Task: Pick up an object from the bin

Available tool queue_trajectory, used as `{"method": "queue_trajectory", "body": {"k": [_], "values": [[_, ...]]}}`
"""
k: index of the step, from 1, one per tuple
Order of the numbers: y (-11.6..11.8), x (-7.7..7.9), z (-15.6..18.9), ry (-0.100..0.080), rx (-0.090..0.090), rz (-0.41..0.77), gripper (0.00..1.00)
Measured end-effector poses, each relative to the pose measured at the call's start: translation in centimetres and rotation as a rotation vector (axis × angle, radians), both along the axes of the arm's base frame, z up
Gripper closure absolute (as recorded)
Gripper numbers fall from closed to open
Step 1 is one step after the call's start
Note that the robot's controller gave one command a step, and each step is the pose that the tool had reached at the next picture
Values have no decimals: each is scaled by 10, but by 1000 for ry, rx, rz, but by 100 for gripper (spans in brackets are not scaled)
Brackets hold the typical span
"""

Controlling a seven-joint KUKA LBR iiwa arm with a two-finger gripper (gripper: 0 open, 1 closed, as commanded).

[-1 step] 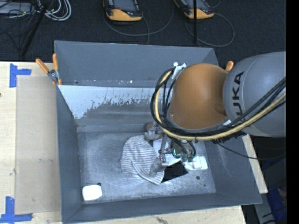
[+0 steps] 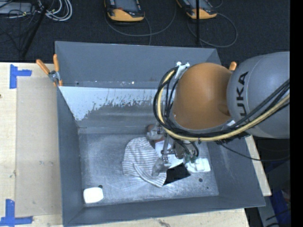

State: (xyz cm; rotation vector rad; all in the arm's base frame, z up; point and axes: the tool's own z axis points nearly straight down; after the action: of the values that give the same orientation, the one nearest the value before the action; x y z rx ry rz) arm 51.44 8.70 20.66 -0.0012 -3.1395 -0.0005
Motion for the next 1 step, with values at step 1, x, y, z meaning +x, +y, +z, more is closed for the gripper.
{"method": "queue_trajectory", "body": {"k": [1], "values": [[22,31,-123,-3,1,90,100]]}}
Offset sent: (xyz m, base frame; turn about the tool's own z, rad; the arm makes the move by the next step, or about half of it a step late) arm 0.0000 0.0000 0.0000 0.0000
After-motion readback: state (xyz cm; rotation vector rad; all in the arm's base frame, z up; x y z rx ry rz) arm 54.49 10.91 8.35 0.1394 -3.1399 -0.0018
